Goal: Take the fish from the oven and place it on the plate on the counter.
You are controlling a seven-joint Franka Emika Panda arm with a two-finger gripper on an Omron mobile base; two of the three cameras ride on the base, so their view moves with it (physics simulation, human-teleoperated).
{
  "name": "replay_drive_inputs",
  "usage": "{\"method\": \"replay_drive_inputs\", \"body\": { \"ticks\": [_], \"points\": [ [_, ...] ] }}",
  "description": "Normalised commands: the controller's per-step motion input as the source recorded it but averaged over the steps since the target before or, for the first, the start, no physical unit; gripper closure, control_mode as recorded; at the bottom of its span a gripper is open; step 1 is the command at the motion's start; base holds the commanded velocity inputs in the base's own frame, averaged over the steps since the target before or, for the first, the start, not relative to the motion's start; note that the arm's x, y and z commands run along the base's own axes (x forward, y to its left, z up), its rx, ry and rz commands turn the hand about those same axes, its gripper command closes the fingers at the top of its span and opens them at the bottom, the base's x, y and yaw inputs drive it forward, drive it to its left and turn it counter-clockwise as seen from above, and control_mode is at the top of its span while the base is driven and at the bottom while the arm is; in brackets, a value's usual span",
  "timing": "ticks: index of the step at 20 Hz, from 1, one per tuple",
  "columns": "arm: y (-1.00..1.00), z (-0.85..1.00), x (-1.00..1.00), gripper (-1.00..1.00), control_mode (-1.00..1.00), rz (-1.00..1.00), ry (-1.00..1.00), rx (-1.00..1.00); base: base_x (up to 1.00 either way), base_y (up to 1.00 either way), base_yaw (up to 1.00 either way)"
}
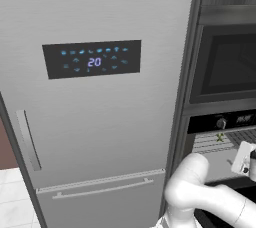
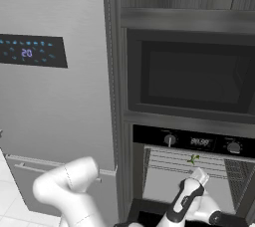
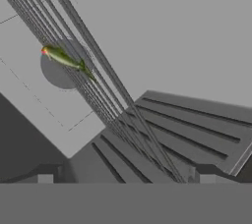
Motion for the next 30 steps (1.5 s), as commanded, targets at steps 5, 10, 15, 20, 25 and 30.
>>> {"method": "replay_drive_inputs", "body": {
  "ticks": [5,10,15,20,25,30],
  "points": [
    [-0.06,-0.39,0.34,-1.00,-1.00,0.00,-0.03,0.04,0.00,0.00,0.00],
    [-0.14,-0.41,0.29,-1.00,-1.00,0.00,0.00,0.07,0.00,0.00,0.00],
    [-0.18,-0.44,0.36,-1.00,-1.00,0.00,-0.04,0.14,0.00,0.00,0.00],
    [-0.34,-0.58,0.15,-1.00,-1.00,0.00,-0.08,0.19,0.00,0.00,0.00],
    [-0.26,-0.58,0.02,-1.00,-1.00,0.00,-0.05,0.09,0.00,0.00,0.00],
    [-0.20,-0.65,0.00,-1.00,-1.00,0.00,-0.06,0.08,0.00,0.00,0.00]
  ]
}}
